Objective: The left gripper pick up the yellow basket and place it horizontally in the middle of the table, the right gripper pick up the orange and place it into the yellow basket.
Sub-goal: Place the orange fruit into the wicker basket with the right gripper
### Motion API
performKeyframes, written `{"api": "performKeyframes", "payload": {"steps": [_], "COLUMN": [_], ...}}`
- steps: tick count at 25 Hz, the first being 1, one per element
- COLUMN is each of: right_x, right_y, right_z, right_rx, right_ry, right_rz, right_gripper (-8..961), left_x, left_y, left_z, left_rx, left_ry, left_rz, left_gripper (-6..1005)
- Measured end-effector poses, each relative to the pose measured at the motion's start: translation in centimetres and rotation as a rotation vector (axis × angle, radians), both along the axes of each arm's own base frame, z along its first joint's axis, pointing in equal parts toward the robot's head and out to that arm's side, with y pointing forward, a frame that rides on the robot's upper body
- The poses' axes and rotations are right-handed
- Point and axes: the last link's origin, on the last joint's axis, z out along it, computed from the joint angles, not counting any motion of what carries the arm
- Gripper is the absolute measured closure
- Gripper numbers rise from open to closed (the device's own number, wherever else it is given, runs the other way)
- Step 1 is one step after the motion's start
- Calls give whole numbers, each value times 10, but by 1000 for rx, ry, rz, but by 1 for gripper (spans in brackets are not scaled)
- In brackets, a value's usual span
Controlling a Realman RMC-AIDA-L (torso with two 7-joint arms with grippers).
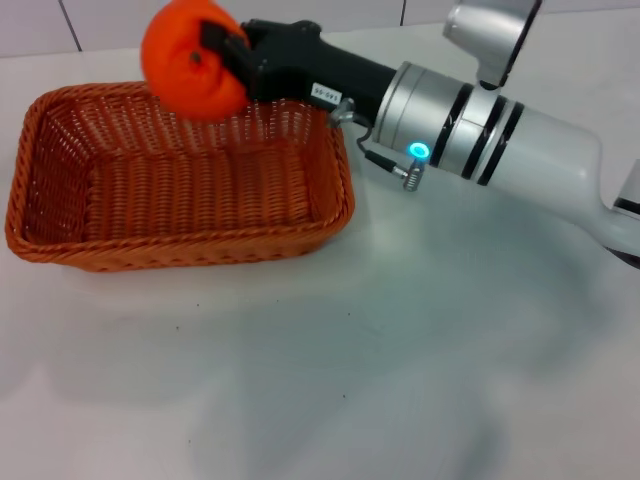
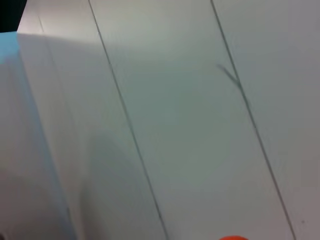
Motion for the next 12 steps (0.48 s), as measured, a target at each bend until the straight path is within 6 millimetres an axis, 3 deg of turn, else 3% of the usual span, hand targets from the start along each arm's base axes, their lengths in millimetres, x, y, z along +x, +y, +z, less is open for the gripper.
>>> {"api": "performKeyframes", "payload": {"steps": [5,12], "right_x": [3,8], "right_y": [-4,-6], "right_z": [-2,-1], "right_rx": [-26,-27], "right_ry": [9,13], "right_rz": [-13,-24], "right_gripper": [897,800], "left_x": [1,2], "left_y": [1,2], "left_z": [0,0], "left_rx": [1,3], "left_ry": [-3,-3], "left_rz": [-2,-6], "left_gripper": [81,80]}}
